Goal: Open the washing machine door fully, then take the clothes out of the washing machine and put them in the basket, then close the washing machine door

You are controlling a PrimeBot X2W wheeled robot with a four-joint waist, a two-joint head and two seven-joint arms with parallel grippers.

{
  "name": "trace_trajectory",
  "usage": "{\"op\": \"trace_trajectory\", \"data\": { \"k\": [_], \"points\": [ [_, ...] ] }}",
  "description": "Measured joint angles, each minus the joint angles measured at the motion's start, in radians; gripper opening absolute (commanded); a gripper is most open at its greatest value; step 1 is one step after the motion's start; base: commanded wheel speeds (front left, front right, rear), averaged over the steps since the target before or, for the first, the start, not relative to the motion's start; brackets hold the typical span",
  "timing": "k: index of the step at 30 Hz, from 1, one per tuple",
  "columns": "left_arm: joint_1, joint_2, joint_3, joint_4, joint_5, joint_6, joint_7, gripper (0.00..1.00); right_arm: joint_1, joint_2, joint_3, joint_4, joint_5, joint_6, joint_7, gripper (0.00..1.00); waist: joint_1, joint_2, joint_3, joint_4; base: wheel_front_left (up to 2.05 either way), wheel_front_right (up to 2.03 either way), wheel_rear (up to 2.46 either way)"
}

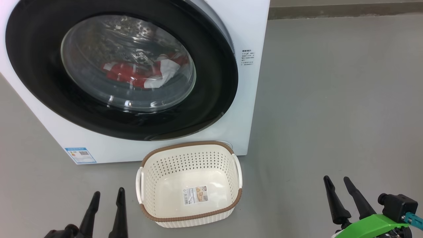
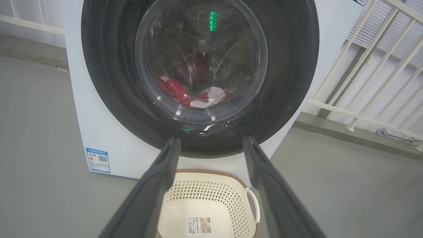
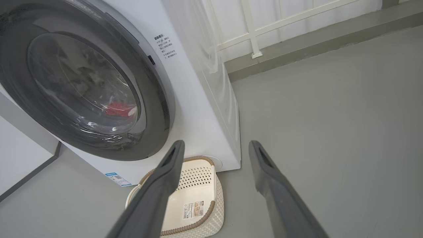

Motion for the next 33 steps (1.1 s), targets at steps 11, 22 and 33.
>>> {"op": "trace_trajectory", "data": {
  "k": [11, 22, 33],
  "points": [
    [0.001, 0.003, -0.002, -0.002, 0.102, 0.005, -0.034, 1.00, 0.000, -0.001, -0.008, -0.008, -0.091, 0.000, -0.033, 1.00, 0.0001, 0.0000, 0.011, 0.000, 0.00, 0.00, 0.00],
    [0.021, 0.005, -0.004, 0.005, 0.206, 0.005, -0.062, 1.00, 0.015, -0.001, -0.038, -0.015, -0.202, 0.000, -0.060, 1.00, 0.0000, 0.0000, 0.008, -0.003, 0.00, 0.00, 0.00],
    [0.021, 0.006, -0.001, 0.033, 0.205, -0.005, -0.070, 1.00, 0.039, 0.001, -0.064, -0.016, -0.243, 0.000, -0.073, 1.00, 0.0000, 0.0000, 0.009, -0.007, 0.00, 0.00, 0.00]
  ]
}}
